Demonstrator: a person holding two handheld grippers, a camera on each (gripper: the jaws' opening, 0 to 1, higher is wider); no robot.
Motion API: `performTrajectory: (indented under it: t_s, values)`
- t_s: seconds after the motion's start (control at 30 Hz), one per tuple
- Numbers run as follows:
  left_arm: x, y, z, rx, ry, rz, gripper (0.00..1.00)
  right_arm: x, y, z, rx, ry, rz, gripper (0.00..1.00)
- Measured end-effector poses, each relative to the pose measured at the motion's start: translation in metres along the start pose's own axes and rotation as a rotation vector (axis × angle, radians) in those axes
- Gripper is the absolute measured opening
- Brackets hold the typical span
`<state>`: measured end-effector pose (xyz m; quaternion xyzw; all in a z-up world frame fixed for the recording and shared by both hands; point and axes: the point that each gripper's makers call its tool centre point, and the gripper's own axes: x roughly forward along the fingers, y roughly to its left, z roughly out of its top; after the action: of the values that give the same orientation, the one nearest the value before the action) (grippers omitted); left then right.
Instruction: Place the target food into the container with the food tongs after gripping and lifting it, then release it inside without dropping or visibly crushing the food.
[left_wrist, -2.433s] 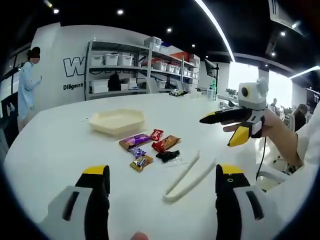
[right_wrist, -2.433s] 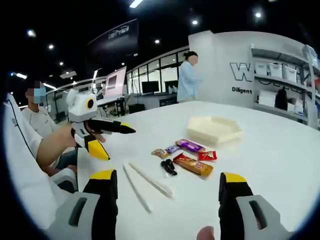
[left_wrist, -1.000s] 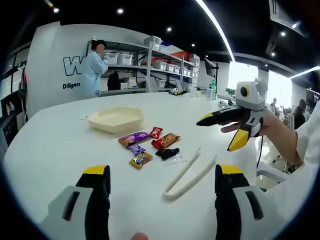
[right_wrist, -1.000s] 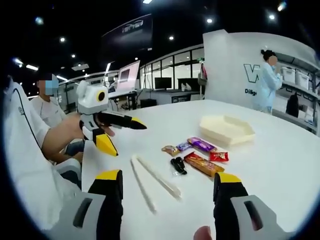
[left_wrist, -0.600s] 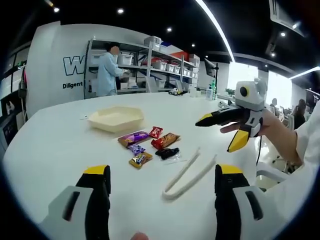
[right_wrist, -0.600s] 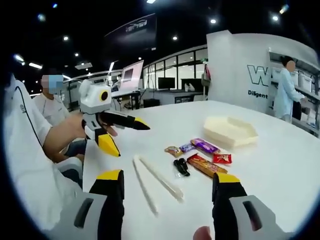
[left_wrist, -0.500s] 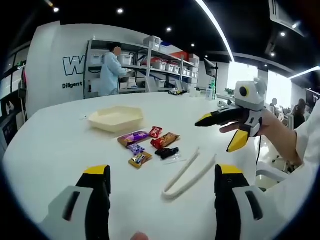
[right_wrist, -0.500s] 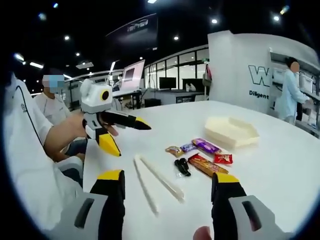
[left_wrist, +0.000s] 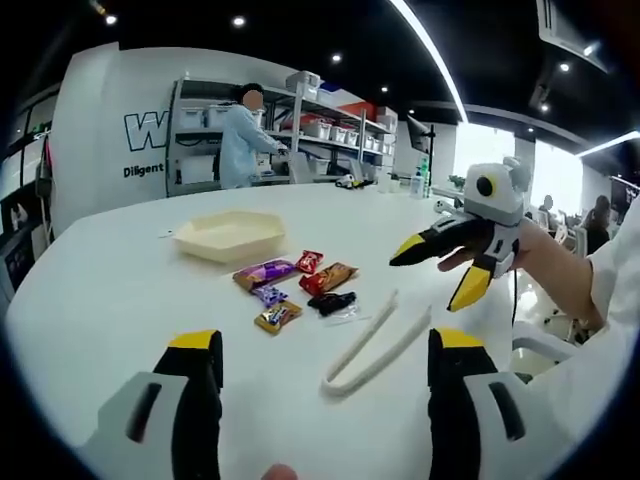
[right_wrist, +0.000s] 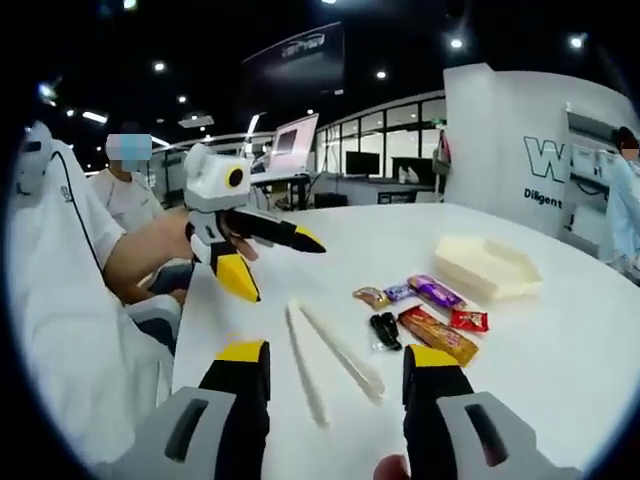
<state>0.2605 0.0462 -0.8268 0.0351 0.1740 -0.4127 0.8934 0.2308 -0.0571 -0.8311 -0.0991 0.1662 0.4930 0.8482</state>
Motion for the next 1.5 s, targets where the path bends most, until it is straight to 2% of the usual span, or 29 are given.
performTrajectory:
  t_s: [0.1, 0.47, 0.9, 1.2, 1.5]
  values:
    - [0.000, 0.000, 0.000, 0.001, 0.001, -0.002, 0.82, 0.003, 0.003, -0.004, -0.019, 0.010, 0.040, 0.42]
    - [0.000, 0.001, 0.001, 0.003, 0.001, -0.001, 0.82, 0.007, 0.008, -0.009, -0.053, 0.015, 0.105, 0.23]
    - [0.000, 0.000, 0.002, 0.008, 0.004, -0.002, 0.82, 0.011, 0.012, -0.024, -0.109, 0.049, 0.177, 0.13]
    - [0.001, 0.002, 0.000, 0.006, 0.006, -0.001, 0.81, 0.012, 0.008, -0.031, -0.101, 0.073, 0.194, 0.05]
    - [0.001, 0.001, -0.001, 0.006, 0.010, -0.004, 0.81, 0.013, 0.012, -0.038, -0.110, 0.106, 0.227, 0.02]
